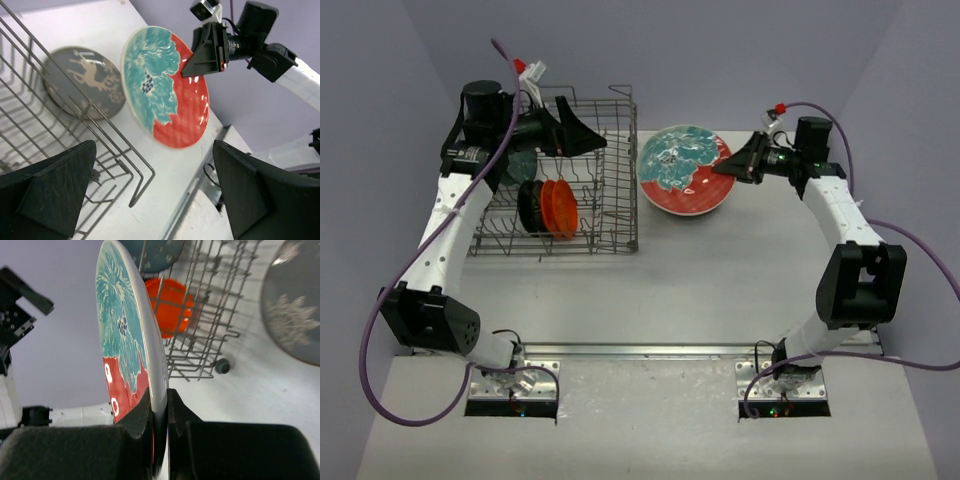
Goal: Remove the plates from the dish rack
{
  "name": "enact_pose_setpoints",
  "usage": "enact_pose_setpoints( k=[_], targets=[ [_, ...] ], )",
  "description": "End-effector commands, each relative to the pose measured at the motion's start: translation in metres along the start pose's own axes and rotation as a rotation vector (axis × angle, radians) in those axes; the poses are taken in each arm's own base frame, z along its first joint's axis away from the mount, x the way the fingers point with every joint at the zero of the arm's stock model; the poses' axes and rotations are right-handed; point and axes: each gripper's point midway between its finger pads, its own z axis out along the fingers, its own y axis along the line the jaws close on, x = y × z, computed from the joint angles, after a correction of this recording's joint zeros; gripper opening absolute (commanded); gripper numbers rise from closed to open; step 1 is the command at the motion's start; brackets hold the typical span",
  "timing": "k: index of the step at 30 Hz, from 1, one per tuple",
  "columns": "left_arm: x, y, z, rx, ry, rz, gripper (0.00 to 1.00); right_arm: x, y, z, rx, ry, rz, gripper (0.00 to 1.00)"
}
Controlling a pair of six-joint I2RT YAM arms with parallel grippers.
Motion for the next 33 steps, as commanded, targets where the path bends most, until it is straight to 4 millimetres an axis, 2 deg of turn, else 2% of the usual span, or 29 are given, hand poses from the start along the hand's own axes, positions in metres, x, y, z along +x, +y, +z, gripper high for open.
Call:
enact_pose_setpoints(
  k=[1,5,9,10,12,17,24,28,33],
  targets=[
    [-0.048,-0.008,-0.023,-0.080,-0.126,0.144,1.00,-0.045,0.037,-0.066,-0.101,-0.143,-0.137,0.00],
    [-0.055,-0.009,-0.025,-0.087,-0.146,0.160,1.00,-0.056,0.000,-0.071,-0.020,-0.171,-0.117,0.00],
    [-0.055,-0.003,-0.025,-0.110,-0.149,0.154,1.00,-0.062,-0.047,-0.057,0.051,-0.165,-0.050,0.00],
    [-0.054,-0.002,-0.024,-0.112,-0.147,0.153,1.00,-0.062,-0.047,-0.056,0.052,-0.164,-0.050,0.00],
    [-0.055,0.005,-0.025,-0.143,-0.156,0.152,1.00,-0.068,-0.070,-0.048,0.079,-0.169,-0.024,0.00],
    [-0.051,0.016,-0.024,-0.185,-0.153,0.140,1.00,-0.067,-0.089,-0.024,0.096,-0.143,0.020,0.00],
    [-0.054,0.017,-0.028,-0.200,-0.161,0.176,1.00,-0.069,-0.099,0.016,0.131,-0.089,0.009,0.00],
    [-0.052,0.019,-0.029,-0.212,-0.161,0.182,1.00,-0.072,-0.124,0.033,0.151,-0.062,0.038,0.00],
    [-0.049,0.024,-0.029,-0.225,-0.157,0.184,1.00,-0.069,-0.142,0.053,0.152,-0.024,0.053,0.00]
  ],
)
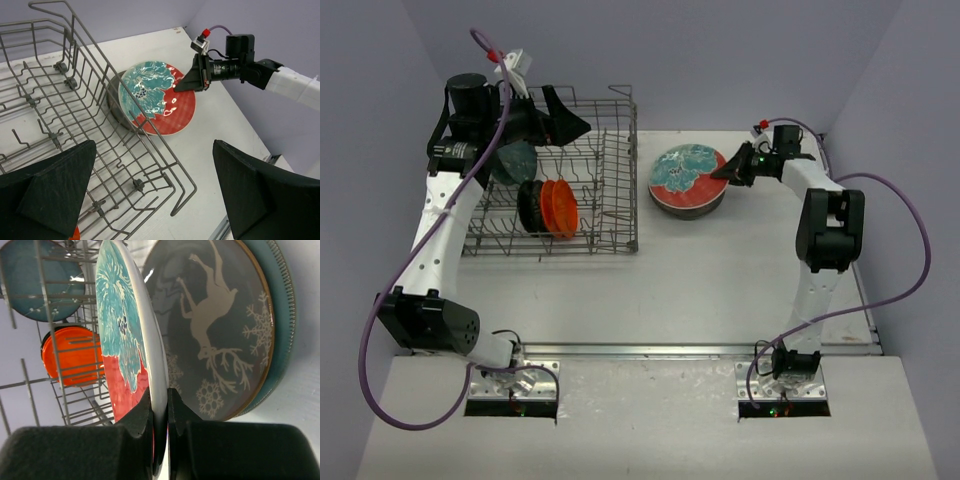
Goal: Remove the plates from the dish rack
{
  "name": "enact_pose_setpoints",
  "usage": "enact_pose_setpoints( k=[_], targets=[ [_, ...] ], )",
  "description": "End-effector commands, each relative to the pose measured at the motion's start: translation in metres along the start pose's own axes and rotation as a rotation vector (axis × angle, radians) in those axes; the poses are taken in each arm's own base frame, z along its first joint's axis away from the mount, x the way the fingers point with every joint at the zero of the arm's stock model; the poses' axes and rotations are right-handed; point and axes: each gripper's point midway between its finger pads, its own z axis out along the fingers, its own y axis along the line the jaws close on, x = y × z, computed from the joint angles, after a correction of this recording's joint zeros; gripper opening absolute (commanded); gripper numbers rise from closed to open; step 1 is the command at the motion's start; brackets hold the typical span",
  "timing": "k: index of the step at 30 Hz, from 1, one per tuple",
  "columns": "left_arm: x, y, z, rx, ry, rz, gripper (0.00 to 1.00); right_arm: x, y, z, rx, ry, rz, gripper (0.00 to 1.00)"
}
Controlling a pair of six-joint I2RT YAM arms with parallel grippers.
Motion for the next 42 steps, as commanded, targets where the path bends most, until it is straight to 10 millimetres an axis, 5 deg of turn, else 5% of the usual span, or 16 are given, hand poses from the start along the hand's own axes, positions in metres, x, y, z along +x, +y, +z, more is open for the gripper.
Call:
enact_pose_setpoints(
  k=[1,11,17,20,27,35,42],
  targets=[
    [-0.008,-0.002,-0.008,-0.011,-0.037,0.050,1.00,-0.018,0.034,0.001,-0.124,-0.001,-0.070,0.00],
    [0.002,0.007,-0.005,-0.028,-0.022,0.035,1.00,-0.017,0.017,0.026,-0.111,0.035,-0.049,0.02],
    [0.002,0.009,-0.001,-0.027,-0.017,0.027,1.00,-0.021,-0.006,0.028,0.064,0.032,-0.090,0.52],
    [0.004,0.007,0.000,-0.009,-0.008,0.010,1.00,-0.025,-0.012,0.024,0.135,0.019,-0.115,0.69],
    [0.010,0.012,0.001,-0.033,0.013,-0.014,1.00,-0.030,-0.028,0.018,0.332,-0.001,-0.207,0.83],
    [-0.014,0.057,-0.014,-0.344,-0.091,-0.019,1.00,-0.030,-0.020,0.016,0.568,-0.046,-0.427,0.98],
    [-0.034,0.104,-0.042,-0.662,-0.185,0.001,1.00,-0.049,-0.012,-0.008,0.705,-0.126,-0.516,0.99]
  ],
)
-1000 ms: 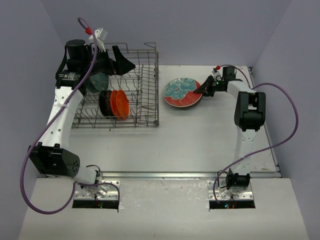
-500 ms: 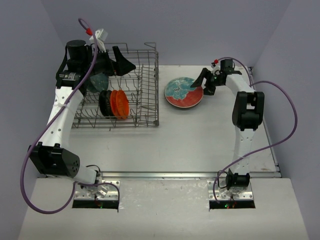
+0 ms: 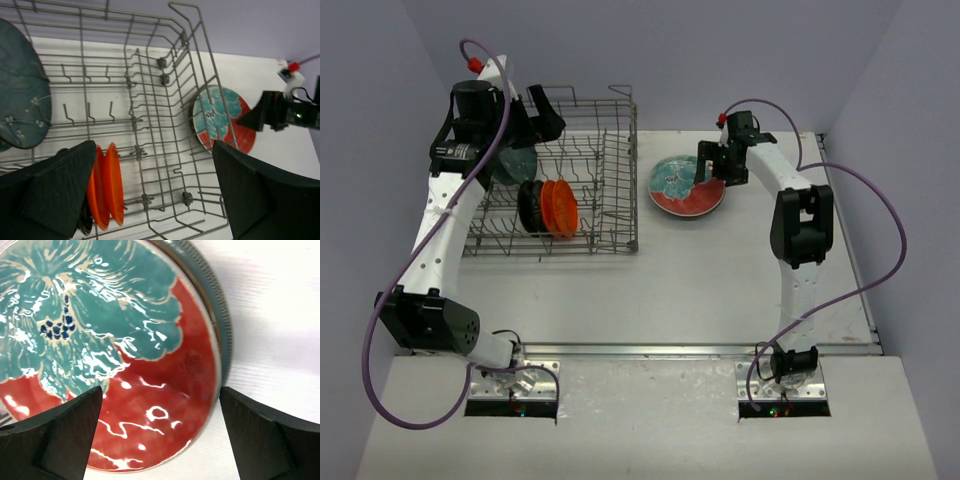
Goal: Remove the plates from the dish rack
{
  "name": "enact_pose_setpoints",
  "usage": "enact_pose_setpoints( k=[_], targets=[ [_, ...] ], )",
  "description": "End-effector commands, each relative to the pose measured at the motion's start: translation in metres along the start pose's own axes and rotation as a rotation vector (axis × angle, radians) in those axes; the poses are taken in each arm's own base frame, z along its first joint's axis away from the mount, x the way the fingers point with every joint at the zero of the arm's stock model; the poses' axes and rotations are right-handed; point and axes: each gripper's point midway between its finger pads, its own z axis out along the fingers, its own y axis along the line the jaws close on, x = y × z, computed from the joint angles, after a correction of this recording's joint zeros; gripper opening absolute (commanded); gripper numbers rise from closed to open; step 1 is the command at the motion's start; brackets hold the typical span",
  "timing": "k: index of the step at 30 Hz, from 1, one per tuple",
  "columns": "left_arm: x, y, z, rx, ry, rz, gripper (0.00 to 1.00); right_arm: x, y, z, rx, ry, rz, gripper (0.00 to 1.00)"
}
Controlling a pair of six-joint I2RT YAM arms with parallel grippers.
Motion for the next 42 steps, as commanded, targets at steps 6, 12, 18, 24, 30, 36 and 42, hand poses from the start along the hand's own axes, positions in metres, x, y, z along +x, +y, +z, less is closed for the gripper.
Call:
enact_pose_setpoints(
  k=[6,12,18,24,30,36,42],
  targets=[
    [-0.066,0.074,-0.024,-0.448,-0.189,0.149,1.00,-0.066,-0.025,-0.079,0.194,-0.231,-0.119,0.99],
    [-0.066,0.098,0.004,-0.521,-0.033,0.217,0.83,-0.079,-0.008,-0.114,0.130,-0.308,-0.142,0.99],
    [-0.050,0.142,0.036,-0.544,0.058,0.180,0.58,-0.061,0.006,-0.141,0.064,-0.307,-0.150,0.99],
    [-0.031,0.186,0.063,-0.569,0.121,0.088,0.57,-0.046,0.010,-0.158,0.043,-0.310,-0.168,0.99],
    [0.008,0.215,0.097,-0.554,0.225,0.049,0.55,-0.035,0.015,-0.163,0.011,-0.302,-0.164,0.99],
    [0.027,0.225,0.121,-0.518,0.259,0.044,0.50,-0.031,0.018,-0.163,-0.009,-0.297,-0.164,0.99],
    [0.031,0.233,0.136,-0.519,0.246,0.038,0.31,-0.022,0.027,-0.162,-0.070,-0.294,-0.161,0.99]
  ],
)
